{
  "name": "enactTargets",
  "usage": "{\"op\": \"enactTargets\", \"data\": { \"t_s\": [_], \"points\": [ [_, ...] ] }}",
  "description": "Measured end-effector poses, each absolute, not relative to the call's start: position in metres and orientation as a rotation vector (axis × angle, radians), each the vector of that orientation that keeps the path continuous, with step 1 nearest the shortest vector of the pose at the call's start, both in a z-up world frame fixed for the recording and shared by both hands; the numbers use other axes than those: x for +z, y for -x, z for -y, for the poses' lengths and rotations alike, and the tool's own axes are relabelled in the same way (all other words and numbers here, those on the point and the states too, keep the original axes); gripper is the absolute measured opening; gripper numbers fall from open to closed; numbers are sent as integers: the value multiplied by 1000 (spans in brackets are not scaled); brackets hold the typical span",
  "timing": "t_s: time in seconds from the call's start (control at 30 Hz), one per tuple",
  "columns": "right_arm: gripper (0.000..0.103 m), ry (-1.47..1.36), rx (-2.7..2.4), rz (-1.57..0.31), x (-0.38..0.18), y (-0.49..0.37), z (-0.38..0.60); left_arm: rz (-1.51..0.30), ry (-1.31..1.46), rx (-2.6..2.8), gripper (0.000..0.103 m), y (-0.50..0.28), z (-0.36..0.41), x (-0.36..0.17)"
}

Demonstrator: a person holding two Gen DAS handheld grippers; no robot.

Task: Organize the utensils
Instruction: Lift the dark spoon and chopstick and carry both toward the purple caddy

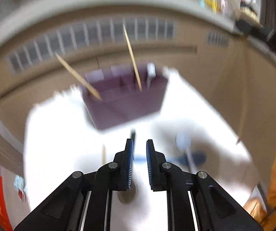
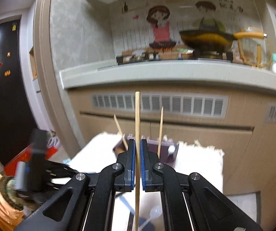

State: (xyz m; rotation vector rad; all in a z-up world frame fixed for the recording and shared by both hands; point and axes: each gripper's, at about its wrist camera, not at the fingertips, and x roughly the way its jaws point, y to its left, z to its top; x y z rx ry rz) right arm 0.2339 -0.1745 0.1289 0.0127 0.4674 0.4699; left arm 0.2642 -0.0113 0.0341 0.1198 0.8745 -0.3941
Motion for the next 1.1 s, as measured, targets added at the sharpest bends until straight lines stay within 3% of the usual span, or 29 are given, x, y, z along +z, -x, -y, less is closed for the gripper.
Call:
{"op": "enactTargets", "data": {
  "t_s": [0.2,0.4,0.47,0.57,0.63,0.8,1.1],
  "points": [
    [5,-2,502,-517,107,-228,169,-1054,-170,-405,40,-306,32,-28],
    [5,-15,509,-545,96,-230,173,-1083,-201,-336,41,-337,43,-48],
    [5,-24,508,-558,92,-232,175,-1107,-208,-316,39,-346,47,-55],
    [5,-35,507,-573,87,-233,178,-1098,-214,-325,28,-346,53,-58],
    [5,-41,502,-576,86,-233,179,-1087,-217,-333,14,-341,58,-57],
    [5,-54,506,-566,87,-226,183,-979,-171,-292,12,-311,54,-41],
    [5,9,496,-494,111,-198,183,-596,18,-307,12,-236,13,84]
  ]
}}
